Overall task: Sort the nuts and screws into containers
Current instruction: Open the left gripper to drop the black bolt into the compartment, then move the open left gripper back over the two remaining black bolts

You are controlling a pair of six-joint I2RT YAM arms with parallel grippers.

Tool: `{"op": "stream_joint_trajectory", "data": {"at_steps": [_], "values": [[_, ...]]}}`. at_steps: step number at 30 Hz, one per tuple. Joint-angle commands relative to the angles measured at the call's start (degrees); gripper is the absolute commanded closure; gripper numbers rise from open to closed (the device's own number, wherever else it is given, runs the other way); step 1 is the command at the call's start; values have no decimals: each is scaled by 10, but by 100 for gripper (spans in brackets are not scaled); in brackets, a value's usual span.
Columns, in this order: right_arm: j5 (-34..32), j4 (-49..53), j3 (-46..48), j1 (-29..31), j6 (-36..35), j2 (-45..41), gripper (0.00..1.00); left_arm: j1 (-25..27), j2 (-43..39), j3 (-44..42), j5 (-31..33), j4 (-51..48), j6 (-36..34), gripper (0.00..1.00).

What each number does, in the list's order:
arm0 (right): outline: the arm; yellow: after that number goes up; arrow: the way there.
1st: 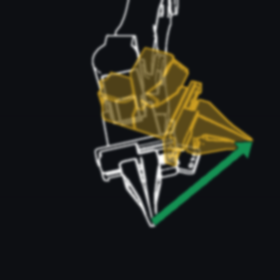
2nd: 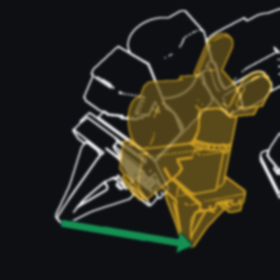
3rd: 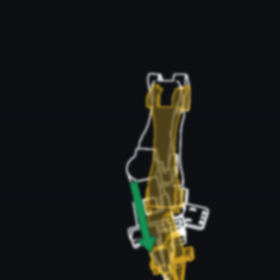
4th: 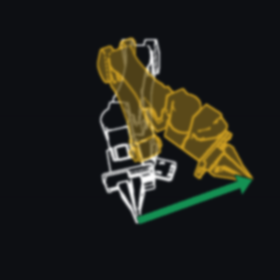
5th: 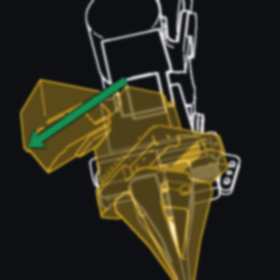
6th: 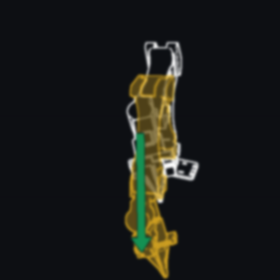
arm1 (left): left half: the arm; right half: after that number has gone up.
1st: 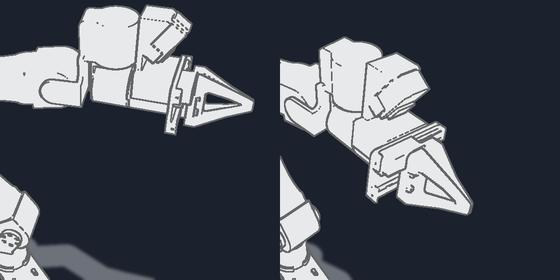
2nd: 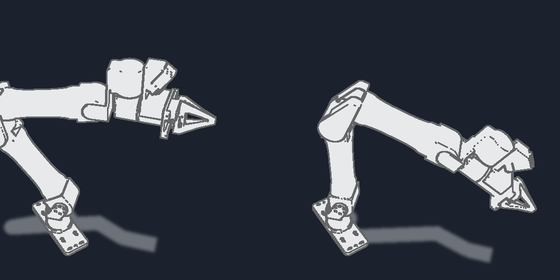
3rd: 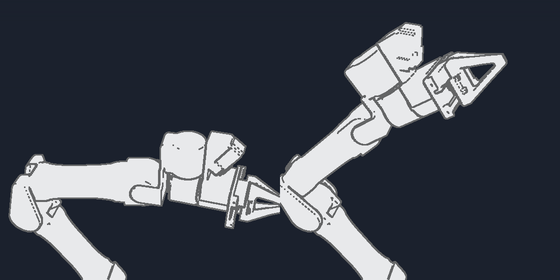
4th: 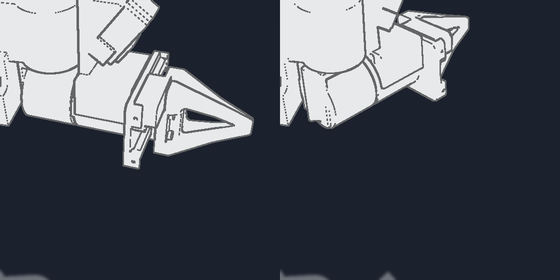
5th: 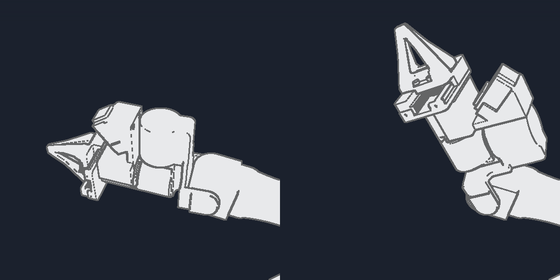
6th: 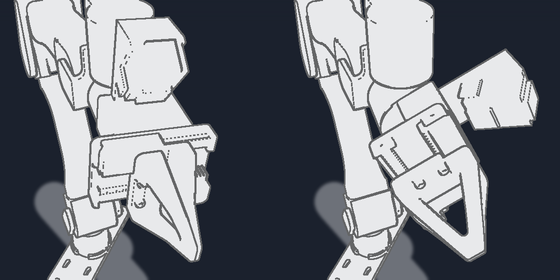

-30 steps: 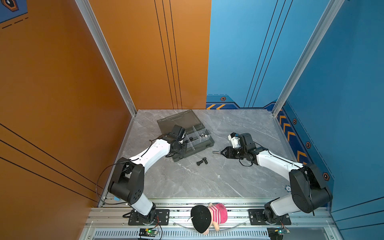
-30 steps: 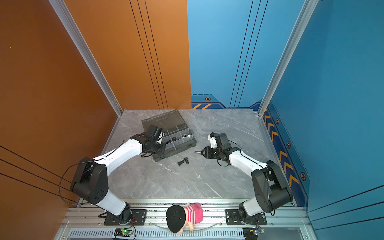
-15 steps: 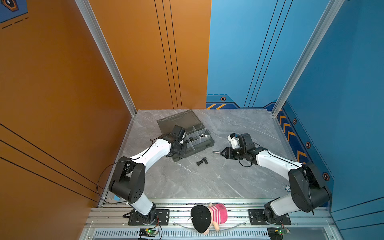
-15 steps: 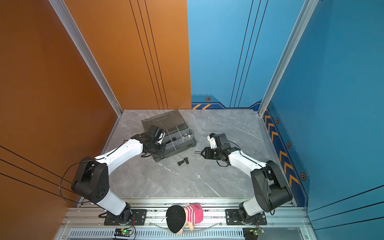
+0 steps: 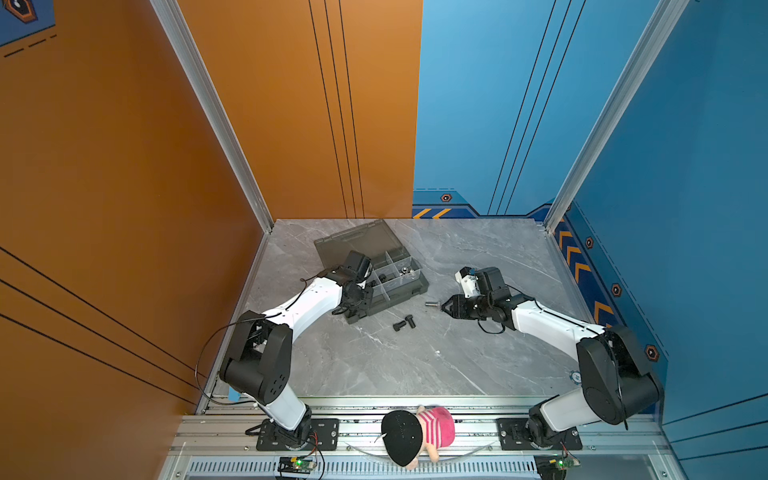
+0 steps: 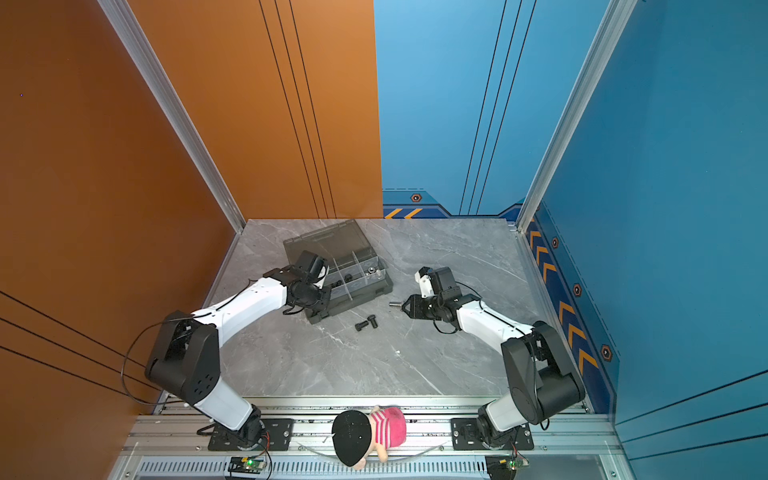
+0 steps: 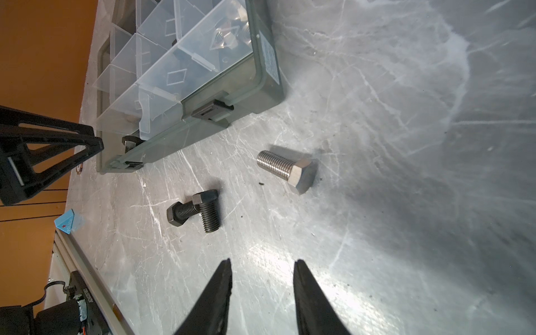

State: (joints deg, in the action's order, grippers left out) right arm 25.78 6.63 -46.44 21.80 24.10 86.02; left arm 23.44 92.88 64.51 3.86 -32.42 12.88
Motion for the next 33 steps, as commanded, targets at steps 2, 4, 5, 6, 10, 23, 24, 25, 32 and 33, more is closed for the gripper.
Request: {"op": "stream_joint_trajectory", "data": {"at_steps": [2,4,5,6,10,23,24,25,32,33], "values": [[6,16,-11,4,5,7,61,39,-44,0,22,3,3,45],[7,16,-12,4,5,8,62,62,-57,-2,27,12,1,43],[7,16,-11,4,5,8,62,74,-63,-5,27,19,0,42],[7,16,-11,4,5,8,62,87,-67,-8,28,26,0,40],[8,20,-11,4,3,8,61,131,-73,-32,-6,61,-13,30],[7,24,1,4,3,0,61,159,36,-18,-44,97,-26,22],[6,24,2,4,3,-1,61,159,45,-14,-49,97,-28,22],[6,24,4,4,3,-1,61,160,54,-8,-52,98,-29,22],[4,27,7,3,2,-2,61,163,99,3,-45,101,-26,23],[3,28,6,3,3,-2,61,164,103,3,-48,102,-26,23]]}}
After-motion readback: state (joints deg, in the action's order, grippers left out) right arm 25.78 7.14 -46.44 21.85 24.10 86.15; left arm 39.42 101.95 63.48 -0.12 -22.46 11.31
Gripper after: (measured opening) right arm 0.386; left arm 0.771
